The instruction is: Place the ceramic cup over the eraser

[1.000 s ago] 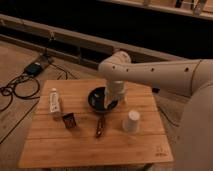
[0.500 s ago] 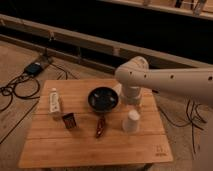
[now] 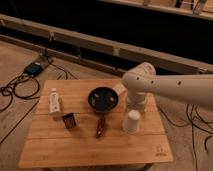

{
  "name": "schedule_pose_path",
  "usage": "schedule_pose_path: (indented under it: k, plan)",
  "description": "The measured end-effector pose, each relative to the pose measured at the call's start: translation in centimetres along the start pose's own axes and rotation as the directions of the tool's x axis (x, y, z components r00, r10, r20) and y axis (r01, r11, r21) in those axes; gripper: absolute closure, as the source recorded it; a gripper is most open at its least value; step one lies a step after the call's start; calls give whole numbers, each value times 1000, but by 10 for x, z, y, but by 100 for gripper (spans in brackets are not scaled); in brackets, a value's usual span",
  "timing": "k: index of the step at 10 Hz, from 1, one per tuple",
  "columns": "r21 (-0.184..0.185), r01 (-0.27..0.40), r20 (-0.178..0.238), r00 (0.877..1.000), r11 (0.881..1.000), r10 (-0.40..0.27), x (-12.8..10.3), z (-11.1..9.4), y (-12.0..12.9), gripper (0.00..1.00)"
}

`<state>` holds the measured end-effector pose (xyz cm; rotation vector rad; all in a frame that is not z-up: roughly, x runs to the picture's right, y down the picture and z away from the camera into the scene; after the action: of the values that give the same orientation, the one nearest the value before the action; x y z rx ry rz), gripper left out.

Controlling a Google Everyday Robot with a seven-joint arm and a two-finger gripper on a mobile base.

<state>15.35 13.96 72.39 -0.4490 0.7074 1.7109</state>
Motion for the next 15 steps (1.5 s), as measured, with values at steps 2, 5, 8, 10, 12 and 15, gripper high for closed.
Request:
schedule_pose_path:
  k: [2,5,8,10,12,15]
  plan:
    - [-8,-7,-6,1000,1000,7,-2,9,-5,35]
    - [-24,-9,-25,1000,1000,8,-5,22,-7,35]
    - [-50,2,-46,999,999,-4,-6,33,-1,35]
    - [-59,12,-63,998,998,-16,-7,43,2,36]
    - [-67,22,-67,997,997,-27,-10,46,7,51]
    - [-80,34,-56,998,996,-39,-16,42,12,79]
